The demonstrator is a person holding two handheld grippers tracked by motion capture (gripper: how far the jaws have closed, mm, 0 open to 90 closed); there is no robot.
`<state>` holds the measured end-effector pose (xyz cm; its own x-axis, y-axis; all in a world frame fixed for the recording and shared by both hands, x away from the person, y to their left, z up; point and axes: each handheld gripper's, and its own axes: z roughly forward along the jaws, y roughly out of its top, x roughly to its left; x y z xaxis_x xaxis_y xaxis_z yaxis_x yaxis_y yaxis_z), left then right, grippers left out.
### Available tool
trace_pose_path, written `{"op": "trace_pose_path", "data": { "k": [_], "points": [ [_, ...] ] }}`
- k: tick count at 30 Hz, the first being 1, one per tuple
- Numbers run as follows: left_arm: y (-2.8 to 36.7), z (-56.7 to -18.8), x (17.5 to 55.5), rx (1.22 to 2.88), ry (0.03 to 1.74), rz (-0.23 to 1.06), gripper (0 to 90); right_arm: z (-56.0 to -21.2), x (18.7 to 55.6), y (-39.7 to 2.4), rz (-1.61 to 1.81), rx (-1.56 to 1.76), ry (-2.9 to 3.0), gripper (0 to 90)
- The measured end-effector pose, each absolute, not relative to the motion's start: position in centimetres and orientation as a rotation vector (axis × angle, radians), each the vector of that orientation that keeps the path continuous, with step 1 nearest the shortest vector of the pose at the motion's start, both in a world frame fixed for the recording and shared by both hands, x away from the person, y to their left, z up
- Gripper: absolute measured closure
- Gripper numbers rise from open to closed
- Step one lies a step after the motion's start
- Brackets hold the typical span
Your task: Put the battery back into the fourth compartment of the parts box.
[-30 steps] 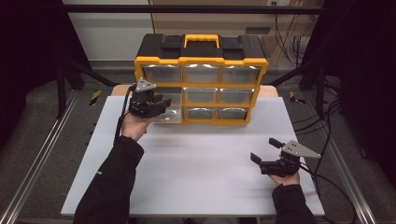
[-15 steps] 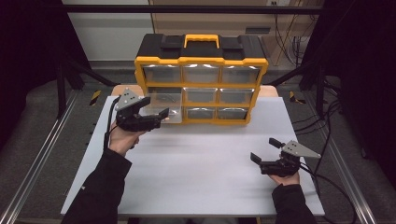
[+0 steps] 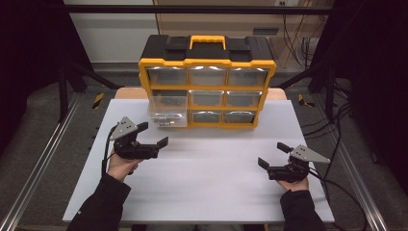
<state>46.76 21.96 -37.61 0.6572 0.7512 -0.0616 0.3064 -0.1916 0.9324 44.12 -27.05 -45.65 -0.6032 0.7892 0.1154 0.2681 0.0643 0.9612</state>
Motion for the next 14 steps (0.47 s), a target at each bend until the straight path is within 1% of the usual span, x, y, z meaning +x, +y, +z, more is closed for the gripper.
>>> {"op": "trace_pose_path", "data": {
  "k": [7,14],
  "points": [
    [23.5,-40.9,46.3,1.799,0.888,0.473,4.7,-45.7,44.1,-27.0,1.562,1.063,1.915,0.2],
    [24.7,-42.2,45.8,1.796,0.887,0.469,4.0,-45.7,44.1,-26.9,1.557,1.064,1.920,0.2]
  ]
}}
